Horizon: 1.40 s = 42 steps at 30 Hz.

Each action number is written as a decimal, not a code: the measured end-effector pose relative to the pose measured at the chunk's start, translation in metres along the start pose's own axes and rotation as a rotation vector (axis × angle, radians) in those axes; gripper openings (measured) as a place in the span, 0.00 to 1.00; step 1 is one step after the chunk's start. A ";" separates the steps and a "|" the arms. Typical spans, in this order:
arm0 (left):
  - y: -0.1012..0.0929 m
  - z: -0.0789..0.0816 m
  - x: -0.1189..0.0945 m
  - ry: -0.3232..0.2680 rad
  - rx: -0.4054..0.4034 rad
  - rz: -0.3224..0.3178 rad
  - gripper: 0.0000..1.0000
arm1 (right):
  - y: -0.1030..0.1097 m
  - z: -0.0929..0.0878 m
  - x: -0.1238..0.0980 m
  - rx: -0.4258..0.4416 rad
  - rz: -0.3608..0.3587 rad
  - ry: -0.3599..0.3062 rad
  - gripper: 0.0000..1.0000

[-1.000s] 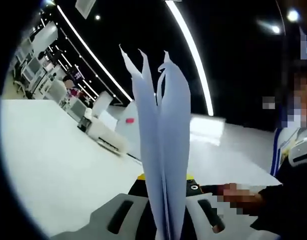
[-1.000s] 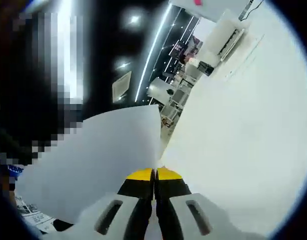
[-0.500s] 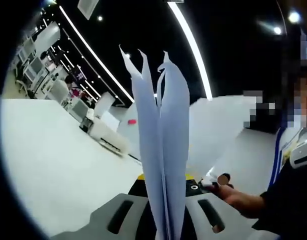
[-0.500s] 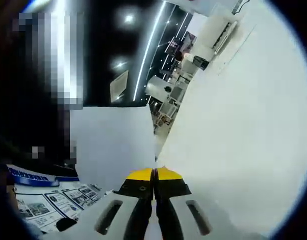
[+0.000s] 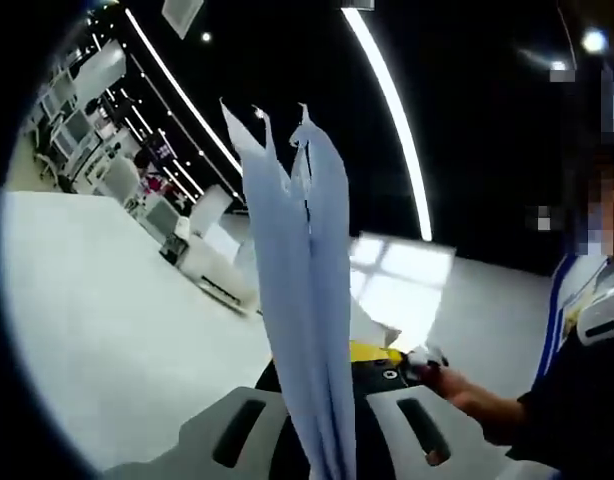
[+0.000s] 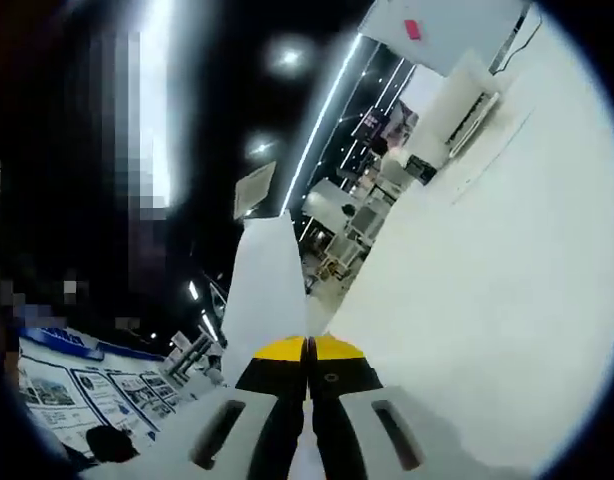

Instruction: Organize the stack of printing papers by aligning and flattening the scattered papers on the table

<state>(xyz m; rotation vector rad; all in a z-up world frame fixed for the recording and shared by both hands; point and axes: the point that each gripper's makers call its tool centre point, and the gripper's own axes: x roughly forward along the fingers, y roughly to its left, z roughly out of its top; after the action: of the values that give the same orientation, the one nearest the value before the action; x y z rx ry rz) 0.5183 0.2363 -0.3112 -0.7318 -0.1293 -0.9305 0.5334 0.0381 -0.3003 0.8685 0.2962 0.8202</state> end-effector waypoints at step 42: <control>-0.008 0.019 -0.007 -0.165 -0.093 0.031 0.05 | 0.033 -0.155 -0.011 -0.132 0.006 0.180 0.00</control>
<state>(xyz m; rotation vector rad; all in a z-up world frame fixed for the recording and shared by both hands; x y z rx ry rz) 0.5123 0.2499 -0.2956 -0.8946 -0.2206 -0.8501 0.4251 0.1287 -0.3734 0.6740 0.3934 0.9149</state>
